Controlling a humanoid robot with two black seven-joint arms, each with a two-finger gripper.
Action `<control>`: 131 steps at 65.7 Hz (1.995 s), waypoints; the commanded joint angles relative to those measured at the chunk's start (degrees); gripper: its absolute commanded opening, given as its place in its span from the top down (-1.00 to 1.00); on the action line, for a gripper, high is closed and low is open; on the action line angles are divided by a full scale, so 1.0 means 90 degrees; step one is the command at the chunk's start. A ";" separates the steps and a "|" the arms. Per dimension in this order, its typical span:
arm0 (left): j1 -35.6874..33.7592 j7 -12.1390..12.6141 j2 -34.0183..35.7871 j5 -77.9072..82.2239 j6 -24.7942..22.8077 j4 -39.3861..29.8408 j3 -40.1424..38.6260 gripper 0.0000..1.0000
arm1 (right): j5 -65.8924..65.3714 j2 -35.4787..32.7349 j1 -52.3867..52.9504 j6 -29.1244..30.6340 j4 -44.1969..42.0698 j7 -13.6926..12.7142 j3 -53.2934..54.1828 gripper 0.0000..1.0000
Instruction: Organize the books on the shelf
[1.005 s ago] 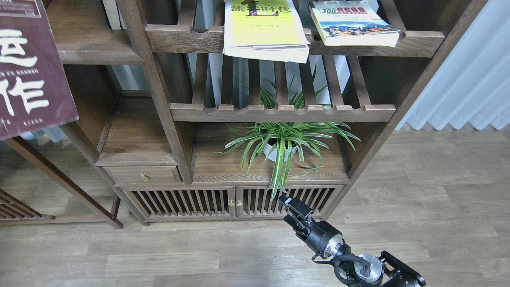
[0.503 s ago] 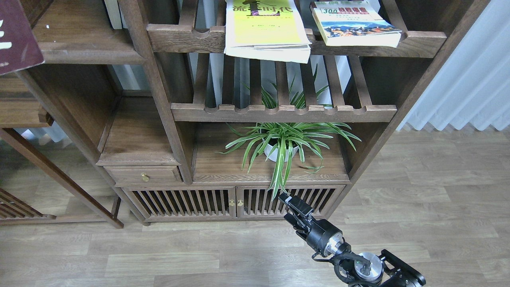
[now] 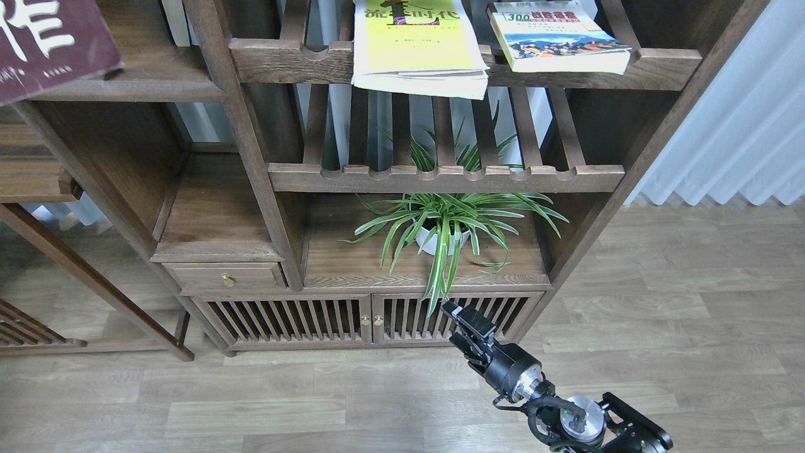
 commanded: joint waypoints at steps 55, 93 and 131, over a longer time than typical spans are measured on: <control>-0.0984 0.0000 -0.1411 0.0159 -0.0001 0.1464 0.0335 0.88 | 0.0029 0.0000 0.0007 0.0037 0.0048 0.0002 0.0012 -0.98; -0.1238 0.0000 -0.2232 0.0159 -0.0001 0.2226 0.0414 0.88 | 0.0049 0.0000 -0.0003 0.0047 0.0058 0.0002 0.0100 -0.98; -0.1375 0.0000 -0.2202 0.0149 -0.0001 0.2402 0.0355 0.44 | 0.0049 0.0000 -0.0062 0.0106 0.0067 -0.0008 0.0129 -0.98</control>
